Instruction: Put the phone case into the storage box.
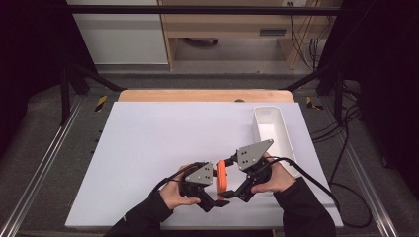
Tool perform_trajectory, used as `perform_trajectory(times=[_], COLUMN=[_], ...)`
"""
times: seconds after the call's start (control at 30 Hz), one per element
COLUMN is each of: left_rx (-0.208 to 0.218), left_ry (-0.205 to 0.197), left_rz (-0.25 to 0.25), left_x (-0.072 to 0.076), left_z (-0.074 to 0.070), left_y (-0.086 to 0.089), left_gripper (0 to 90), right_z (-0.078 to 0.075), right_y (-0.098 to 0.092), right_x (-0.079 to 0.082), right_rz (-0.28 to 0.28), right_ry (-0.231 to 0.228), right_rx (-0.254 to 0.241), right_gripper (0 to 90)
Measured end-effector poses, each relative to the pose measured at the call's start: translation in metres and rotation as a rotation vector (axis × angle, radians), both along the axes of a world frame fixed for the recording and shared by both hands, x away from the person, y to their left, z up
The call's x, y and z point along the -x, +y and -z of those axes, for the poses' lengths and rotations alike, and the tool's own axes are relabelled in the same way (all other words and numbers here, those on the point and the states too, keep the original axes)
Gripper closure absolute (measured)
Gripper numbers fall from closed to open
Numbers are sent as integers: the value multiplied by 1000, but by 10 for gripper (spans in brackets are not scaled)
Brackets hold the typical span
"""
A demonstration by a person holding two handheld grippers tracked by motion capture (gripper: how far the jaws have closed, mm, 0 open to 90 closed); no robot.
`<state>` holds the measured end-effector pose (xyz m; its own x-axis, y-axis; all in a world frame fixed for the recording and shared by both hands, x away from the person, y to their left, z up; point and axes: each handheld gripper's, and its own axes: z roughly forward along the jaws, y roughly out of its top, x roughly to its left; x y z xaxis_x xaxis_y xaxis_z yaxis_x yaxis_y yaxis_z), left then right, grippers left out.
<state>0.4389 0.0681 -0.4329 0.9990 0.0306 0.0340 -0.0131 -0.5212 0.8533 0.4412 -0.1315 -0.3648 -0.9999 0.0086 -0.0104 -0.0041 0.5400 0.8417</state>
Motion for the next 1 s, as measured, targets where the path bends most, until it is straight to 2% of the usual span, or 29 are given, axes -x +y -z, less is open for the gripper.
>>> perform_trajectory(times=[0.23,0.37,0.67,0.83,1.0], left_rx=[3,7,30,49,68], left_ry=[20,27,26,31,42], left_rz=[-9,-11,-46,-85,-151], left_x=[0,0,-1,-2,-5], left_z=[-1,-2,-8,-10,-9], left_y=[1,4,22,36,55], left_gripper=[148,105,33,17,16], right_z=[-1,-1,-8,-14,-21], right_y=[0,-1,-8,-14,-21], right_x=[-1,-1,-1,-3,-3], right_rz=[10,16,44,82,115], right_ry=[11,6,-10,-22,-42], right_rx=[-1,7,4,2,-16], right_gripper=[162,162,161,161,160])
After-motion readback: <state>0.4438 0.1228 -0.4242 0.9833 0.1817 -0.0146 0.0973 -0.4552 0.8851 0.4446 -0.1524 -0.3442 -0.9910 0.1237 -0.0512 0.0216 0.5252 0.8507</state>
